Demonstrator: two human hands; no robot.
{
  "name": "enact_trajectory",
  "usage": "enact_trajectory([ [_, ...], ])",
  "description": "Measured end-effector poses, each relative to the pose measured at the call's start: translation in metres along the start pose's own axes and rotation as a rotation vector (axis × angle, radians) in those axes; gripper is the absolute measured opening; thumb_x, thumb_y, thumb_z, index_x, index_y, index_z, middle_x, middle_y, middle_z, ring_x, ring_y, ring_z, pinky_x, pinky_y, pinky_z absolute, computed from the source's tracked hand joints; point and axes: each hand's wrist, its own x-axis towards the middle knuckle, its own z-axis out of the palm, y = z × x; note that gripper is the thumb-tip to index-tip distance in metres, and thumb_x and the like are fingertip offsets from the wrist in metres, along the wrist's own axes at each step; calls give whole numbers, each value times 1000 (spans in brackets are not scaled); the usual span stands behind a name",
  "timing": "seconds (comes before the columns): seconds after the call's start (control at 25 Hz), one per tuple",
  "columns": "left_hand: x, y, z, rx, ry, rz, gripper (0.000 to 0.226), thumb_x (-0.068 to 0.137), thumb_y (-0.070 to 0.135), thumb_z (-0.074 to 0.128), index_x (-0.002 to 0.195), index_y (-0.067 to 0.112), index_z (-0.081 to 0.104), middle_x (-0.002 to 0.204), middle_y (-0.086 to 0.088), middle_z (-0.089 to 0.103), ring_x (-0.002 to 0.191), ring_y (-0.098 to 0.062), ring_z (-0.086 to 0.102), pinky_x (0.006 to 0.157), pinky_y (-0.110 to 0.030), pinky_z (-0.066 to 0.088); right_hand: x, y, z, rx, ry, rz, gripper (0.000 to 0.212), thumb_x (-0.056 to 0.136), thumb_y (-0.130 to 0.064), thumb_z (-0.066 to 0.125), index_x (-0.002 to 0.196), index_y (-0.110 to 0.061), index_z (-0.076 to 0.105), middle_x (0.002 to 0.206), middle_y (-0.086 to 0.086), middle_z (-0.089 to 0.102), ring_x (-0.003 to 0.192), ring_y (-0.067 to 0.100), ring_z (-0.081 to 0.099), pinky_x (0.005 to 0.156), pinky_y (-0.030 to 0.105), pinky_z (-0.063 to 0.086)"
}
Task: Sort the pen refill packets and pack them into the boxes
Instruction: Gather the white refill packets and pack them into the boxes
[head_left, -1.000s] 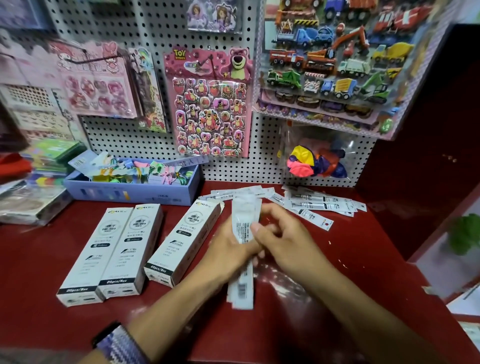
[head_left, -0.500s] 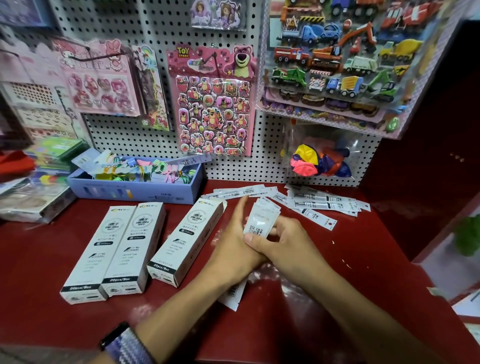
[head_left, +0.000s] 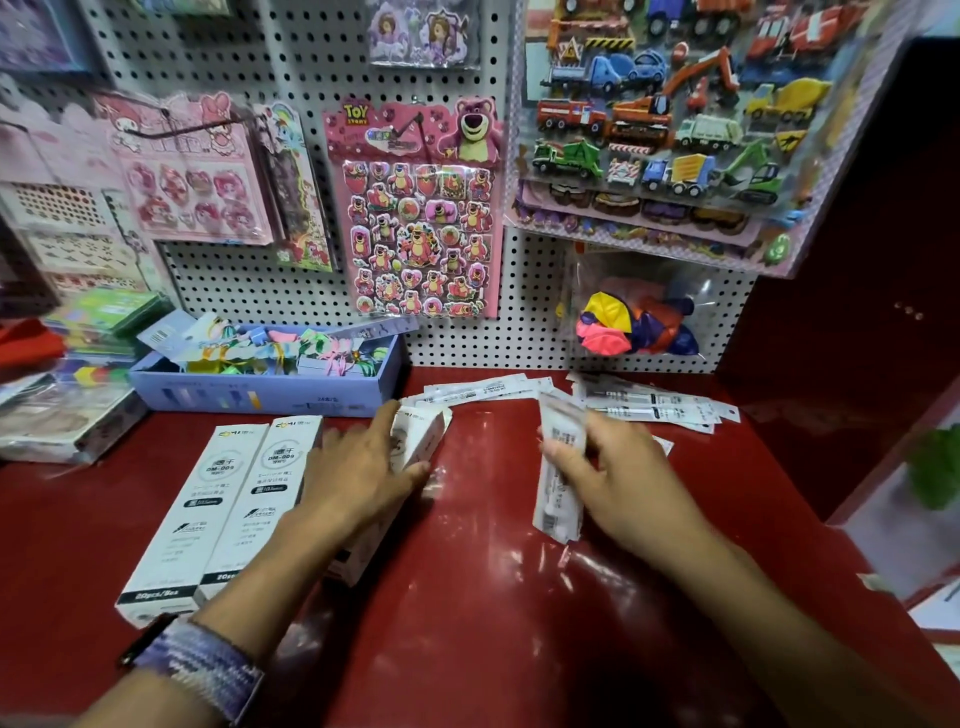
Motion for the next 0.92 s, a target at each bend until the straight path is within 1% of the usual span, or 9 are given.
enact_trajectory([
  [0.08, 0, 2, 1, -31, -27, 50, 72, 86, 52, 52, 148, 39, 18, 132, -9, 59, 114, -36, 55, 90, -42, 48, 2, 1, 6, -115, -1, -38, 23, 98, -35, 52, 117, -24, 60, 87, 1, 68, 83, 24, 61, 74, 38, 49],
  [0.16, -3, 12, -6, -142, 99, 136, 79, 85, 45, 56, 150, 43, 10, 132, -7, 58, 111, -34, 58, 85, -40, 49, 7, 1, -1, -68, 97, -37, 27, 98, -32, 52, 122, -22, 61, 92, 4, 70, 86, 25, 63, 78, 40, 50],
  [0.2, -7, 19, -13, -223, 181, 180, 85, 84, 41, 60, 150, 44, 8, 132, -5, 56, 110, -31, 58, 83, -38, 48, 11, 1, -6, 14, 167, 1, 24, 97, -29, 55, 115, -17, 65, 90, 5, 71, 84, 24, 65, 77, 41, 52],
  [0.32, -25, 40, -29, -408, 358, 351, 93, 77, 31, 70, 149, 47, 13, 119, 4, 44, 87, -14, 50, 68, -24, 34, 18, -9, -26, 517, 330, 193, 15, 97, -17, 57, 91, -7, 67, 83, 7, 75, 75, 23, 73, 69, 46, 60],
  [0.44, -34, 46, -26, -470, 433, 473, 89, 74, 25, 75, 146, 43, 26, 106, 7, 34, 81, -7, 40, 72, -16, 31, 15, -24, -55, 1053, 463, 302, 13, 99, -10, 53, 90, -9, 63, 74, 1, 75, 68, 15, 73, 55, 30, 59],
  [0.56, -36, 48, -23, -509, 425, 459, 79, 70, 21, 76, 137, 38, 38, 106, 6, 36, 80, -10, 45, 77, -19, 38, 7, -29, -80, 1386, 547, 324, 9, 99, -13, 52, 97, -9, 60, 82, 4, 78, 78, 16, 75, 61, 32, 60],
  [0.72, -42, 55, -30, -471, 507, 442, 57, 73, 29, 76, 121, 27, 46, 107, 5, 45, 85, -15, 52, 71, -26, 41, 2, -37, -87, 1461, 551, 227, 13, 99, -16, 51, 106, -8, 59, 92, 5, 77, 88, 19, 74, 67, 34, 60],
  [0.8, -45, 56, -32, -407, 493, 474, 65, 75, 31, 73, 132, 34, 41, 106, 7, 41, 82, -17, 51, 71, -29, 46, 1, -47, -80, 1372, 546, 157, 13, 99, -17, 50, 104, -9, 60, 89, 3, 77, 86, 18, 74, 70, 35, 61],
  [0.92, -46, 56, -31, -360, 482, 486, 70, 76, 33, 71, 137, 42, 39, 106, 6, 35, 86, -17, 51, 74, -32, 49, 1, -60, -72, 1176, 649, 40, 12, 98, -15, 53, 94, -13, 64, 80, -3, 76, 80, 12, 73, 68, 26, 57],
])
